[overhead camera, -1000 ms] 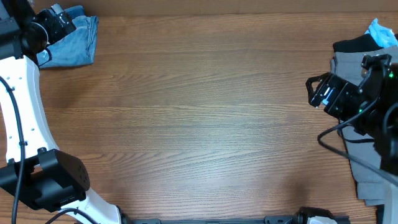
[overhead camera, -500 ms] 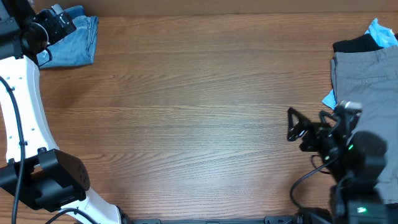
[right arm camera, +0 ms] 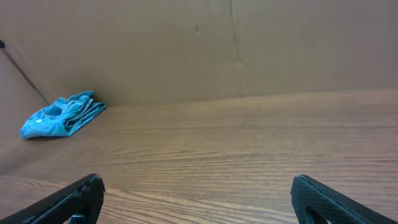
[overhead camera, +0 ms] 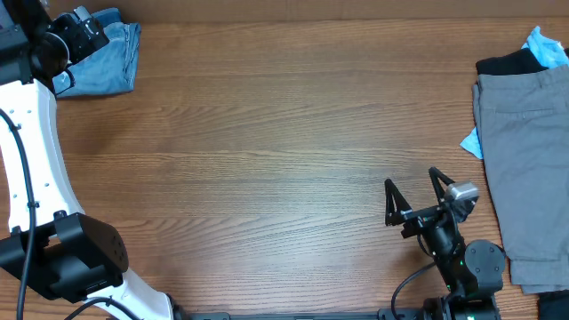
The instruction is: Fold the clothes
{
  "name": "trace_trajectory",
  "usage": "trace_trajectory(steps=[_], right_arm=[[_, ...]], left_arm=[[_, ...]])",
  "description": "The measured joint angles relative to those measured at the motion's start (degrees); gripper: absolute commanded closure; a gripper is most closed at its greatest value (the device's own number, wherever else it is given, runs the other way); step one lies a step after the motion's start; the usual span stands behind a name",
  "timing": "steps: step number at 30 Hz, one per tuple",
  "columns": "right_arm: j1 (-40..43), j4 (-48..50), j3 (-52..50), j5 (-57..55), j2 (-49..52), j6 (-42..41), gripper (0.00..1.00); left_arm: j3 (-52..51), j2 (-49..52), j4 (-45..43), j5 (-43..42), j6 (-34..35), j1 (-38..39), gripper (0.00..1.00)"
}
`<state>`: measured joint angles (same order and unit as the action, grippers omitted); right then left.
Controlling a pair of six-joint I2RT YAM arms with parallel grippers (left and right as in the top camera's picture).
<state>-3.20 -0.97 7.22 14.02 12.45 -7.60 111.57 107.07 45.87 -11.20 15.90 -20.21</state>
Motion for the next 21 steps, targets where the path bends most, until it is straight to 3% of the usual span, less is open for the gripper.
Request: trace_trajectory(steps=[12, 21], right_arm=[[0.0, 1.0, -5.1, -1.6, -11.0, 0.2, 0.00], [-0.3, 0.1, -6.2, -7.0, -11.6, 0.2, 0.00]], left_arm=[[0.0, 0.0, 0.0, 0.0, 0.0, 0.0, 0.00], [0.0, 0.0, 0.0, 0.0, 0.0, 0.0, 0.00]])
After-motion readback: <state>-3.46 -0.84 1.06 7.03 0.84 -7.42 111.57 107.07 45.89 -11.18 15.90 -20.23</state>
